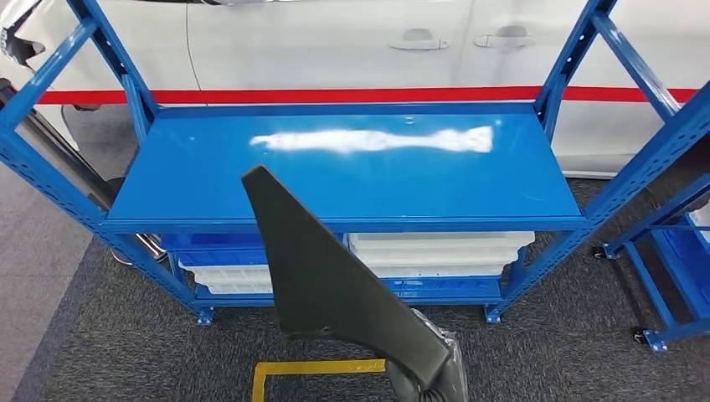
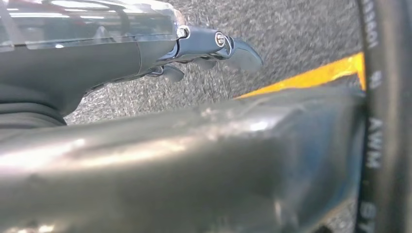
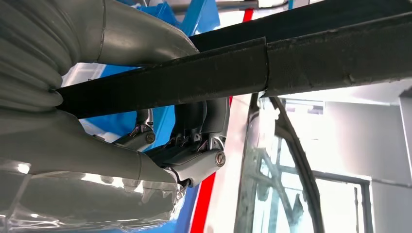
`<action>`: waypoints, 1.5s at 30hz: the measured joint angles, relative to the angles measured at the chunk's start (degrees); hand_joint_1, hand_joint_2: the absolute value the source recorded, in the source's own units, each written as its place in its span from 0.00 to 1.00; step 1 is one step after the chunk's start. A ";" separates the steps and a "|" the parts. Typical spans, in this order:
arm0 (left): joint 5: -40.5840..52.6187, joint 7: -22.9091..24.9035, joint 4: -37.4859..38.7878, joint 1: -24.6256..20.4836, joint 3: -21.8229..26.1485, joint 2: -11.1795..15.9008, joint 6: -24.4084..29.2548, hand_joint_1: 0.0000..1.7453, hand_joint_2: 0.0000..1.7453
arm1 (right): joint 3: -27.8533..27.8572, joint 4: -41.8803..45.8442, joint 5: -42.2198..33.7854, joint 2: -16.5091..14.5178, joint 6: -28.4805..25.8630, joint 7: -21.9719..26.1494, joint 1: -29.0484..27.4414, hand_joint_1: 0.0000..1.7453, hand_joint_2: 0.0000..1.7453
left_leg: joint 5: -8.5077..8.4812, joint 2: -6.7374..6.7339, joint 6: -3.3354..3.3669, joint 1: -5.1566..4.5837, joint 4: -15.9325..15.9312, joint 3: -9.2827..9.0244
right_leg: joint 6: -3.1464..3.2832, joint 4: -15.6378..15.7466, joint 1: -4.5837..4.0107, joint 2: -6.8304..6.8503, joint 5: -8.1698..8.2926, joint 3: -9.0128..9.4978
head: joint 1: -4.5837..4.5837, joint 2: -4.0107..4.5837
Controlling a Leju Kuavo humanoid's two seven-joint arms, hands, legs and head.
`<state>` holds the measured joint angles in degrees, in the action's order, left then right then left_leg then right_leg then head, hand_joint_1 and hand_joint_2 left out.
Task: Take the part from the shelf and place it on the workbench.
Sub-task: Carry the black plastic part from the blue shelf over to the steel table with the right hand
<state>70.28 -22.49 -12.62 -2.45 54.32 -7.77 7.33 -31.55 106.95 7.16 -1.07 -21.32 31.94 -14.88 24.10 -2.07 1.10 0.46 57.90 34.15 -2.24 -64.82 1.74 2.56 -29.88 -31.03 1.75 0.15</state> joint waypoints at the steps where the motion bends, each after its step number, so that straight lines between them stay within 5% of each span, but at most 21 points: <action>1: 0.06 0.00 -0.04 0.05 0.08 0.00 0.00 0.00 0.00 | 0.02 0.00 -0.14 0.01 0.10 0.07 0.03 1.00 1.00 | -0.08 -0.35 -0.35 -0.08 0.76 0.55 | 0.19 3.10 -0.10 0.94 -0.60 1.98 | 0.01 0.00; 3: 0.10 -0.01 -0.10 0.10 0.22 -0.01 0.00 0.00 0.00 | 0.08 0.00 -0.27 0.02 0.31 0.15 -0.01 1.00 1.00 | -0.43 -1.31 -1.14 -0.20 1.49 1.02 | 1.32 5.69 -0.57 1.27 -1.67 3.05 | 0.01 0.00; 5: 0.10 -0.01 -0.09 0.11 0.28 -0.02 -0.01 0.00 0.00 | 0.14 0.00 -0.33 0.03 0.41 0.19 -0.18 1.00 1.00 | -0.25 -1.79 -2.05 0.08 1.73 1.34 | 2.76 5.72 -0.64 0.28 -0.82 1.99 | 0.02 0.00; 7: 0.12 -0.03 -0.08 0.18 0.32 -0.07 -0.01 0.00 0.00 | 0.17 0.00 -0.35 0.04 0.44 0.21 -0.25 1.00 1.00 | 3.55 -0.45 -2.72 0.34 4.40 2.39 | 3.85 5.81 -0.70 -0.67 0.54 0.55 | 0.02 0.00; 9: 0.13 -0.05 -0.09 0.24 0.36 -0.10 0.00 0.00 0.00 | 0.21 -0.01 -0.37 0.04 0.45 0.22 -0.30 1.00 1.00 | 9.47 1.08 -2.72 0.32 10.59 3.95 | 4.36 5.76 -0.99 -1.76 1.94 -1.15 | 0.02 0.00; 11: 0.12 -0.05 -0.10 0.20 0.48 -0.09 0.01 0.00 0.00 | 0.32 -0.03 -0.38 0.04 0.44 0.23 -0.43 1.00 1.00 | 11.70 1.52 -2.23 0.18 15.92 4.28 | 4.59 5.63 -1.46 -2.86 3.39 -3.04 | 0.02 0.00; 12: 0.13 -0.05 -0.10 0.15 0.56 -0.08 0.01 0.00 0.00 | 0.38 -0.04 -0.38 0.04 0.44 0.23 -0.51 1.00 1.00 | 10.85 1.60 -1.84 0.03 16.27 3.26 | 4.63 5.56 -1.68 -3.37 4.08 -3.94 | 0.02 0.00; 14: 0.14 -0.05 -0.10 0.04 0.67 -0.07 0.01 0.00 0.00 | 0.50 -0.04 -0.39 0.03 0.41 0.23 -0.61 1.00 1.00 | 7.64 2.35 -0.61 -0.51 11.01 -1.70 | 4.64 5.47 -2.00 -4.34 5.31 -5.32 | 0.02 0.00; 16: 0.16 -0.10 -0.15 -0.12 0.72 0.05 0.03 0.00 0.00 | 0.62 -0.04 -0.39 0.02 0.40 0.26 -0.62 1.00 1.00 | 6.95 3.82 0.66 -0.99 2.70 -7.31 | 4.35 5.53 -2.08 -5.04 6.48 -6.11 | 0.02 0.00; 18: 0.16 -0.16 -0.21 -0.21 0.82 0.17 0.05 0.00 0.00 | 0.71 -0.04 -0.38 0.01 0.40 0.29 -0.63 1.00 1.00 | 7.36 4.47 1.22 -1.36 -1.36 -9.37 | 3.71 5.89 -1.74 -5.57 7.67 -6.40 | 0.02 0.00; 21: 0.16 -0.19 -0.21 -0.30 1.02 0.13 0.05 0.00 0.00 | 0.80 -0.04 -0.38 0.04 0.38 0.34 -0.81 1.00 1.00 | 5.01 3.33 1.57 -1.34 -2.99 -8.74 | 2.79 6.10 -1.57 -5.39 7.78 -6.84 | 0.00 0.00; 24: 0.16 -0.20 -0.21 -0.22 1.10 0.10 0.03 0.00 0.00 | 0.88 -0.04 -0.39 0.10 0.37 0.36 -0.92 1.00 1.00 | 2.71 1.74 1.84 -0.98 -3.71 -6.71 | 2.05 -0.91 -1.29 -3.49 -0.29 -8.72 | 0.00 0.00; 26: 0.16 -0.20 -0.21 -0.13 1.15 0.09 0.03 0.00 0.00 | 0.89 -0.05 -0.39 0.14 0.37 0.36 -0.96 1.00 1.00 | 1.65 0.45 1.60 -0.92 -3.18 -4.85 | 1.28 -7.21 -0.73 -3.12 -3.09 -9.48 | 0.00 0.00; 28: 0.18 -0.20 -0.21 -0.15 1.18 0.03 0.02 0.00 0.00 | 0.89 -0.09 -0.40 0.19 0.36 0.35 -0.97 1.00 1.00 | 0.77 -0.78 1.08 -0.72 -2.14 -2.68 | 0.49 -8.19 -0.09 -2.72 -0.70 -7.51 | -0.01 0.00; 30: 0.18 -0.20 -0.23 -0.22 1.19 -0.01 0.01 0.00 0.00 | 0.90 -0.13 -0.41 0.21 0.36 0.34 -0.93 1.00 1.00 | 0.27 -1.63 0.42 -0.49 -0.65 -0.55 | -0.17 -2.36 0.33 -1.52 1.12 -2.29 | -0.01 0.00; 32: 0.17 -0.21 -0.27 -0.27 1.20 -0.02 0.02 0.00 0.00 | 0.95 -0.13 -0.41 0.21 0.36 0.35 -0.87 1.00 1.00 | -0.10 -2.23 -0.32 -0.43 0.74 0.84 | 0.28 3.96 0.02 -0.47 -0.28 1.75 | 0.02 0.00; 36: 0.15 -0.36 -0.30 -0.30 1.23 -0.04 -0.11 0.00 0.00 | 1.12 -0.13 -0.39 0.24 0.36 0.33 -1.05 1.00 1.00 | -0.31 -2.12 -1.96 0.11 1.69 1.96 | 2.84 6.01 -0.66 -0.89 -0.22 1.26 | 0.04 0.00; 38: 0.14 -0.63 -0.28 -0.10 1.25 -0.12 -0.30 0.00 0.00 | 1.21 -0.13 -0.38 0.22 0.38 0.26 -1.07 1.00 1.00 | 3.65 -0.20 -2.54 0.34 5.32 3.38 | 3.89 6.21 -0.60 -1.29 0.83 0.21 | 0.04 0.00; 41: 0.14 -0.87 -0.27 0.13 1.28 -0.17 -0.37 0.00 0.00 | 1.38 -0.13 -0.33 0.19 0.44 0.13 -1.09 1.00 1.00 | 9.82 1.41 -2.60 0.34 15.20 5.81 | 4.29 6.14 -0.93 -2.23 2.34 -1.64 | 0.05 0.00; 43: 0.16 -0.89 -0.28 0.13 1.30 -0.16 -0.36 0.00 0.00 | 1.49 -0.13 -0.32 0.19 0.45 0.08 -1.12 1.00 1.00 | 8.83 1.59 -2.26 0.29 15.63 4.20 | 4.17 6.08 -1.08 -3.04 3.26 -2.75 | 0.05 0.00; 45: 0.19 -0.92 -0.28 0.10 1.30 -0.17 -0.36 0.00 0.00 | 1.54 -0.13 -0.32 0.19 0.46 0.06 -1.12 1.00 1.00 | 6.19 2.33 -1.72 0.25 7.87 -1.40 | 3.88 6.06 -1.10 -3.80 3.96 -3.39 | 0.05 0.00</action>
<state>70.47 -23.40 -12.91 -2.35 55.62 -7.94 6.97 -30.01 106.81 6.84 -0.87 -20.86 32.00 -15.99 30.29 0.26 -0.62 0.71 65.77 32.75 1.63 -58.76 0.64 -1.24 -25.92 -34.42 1.80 0.15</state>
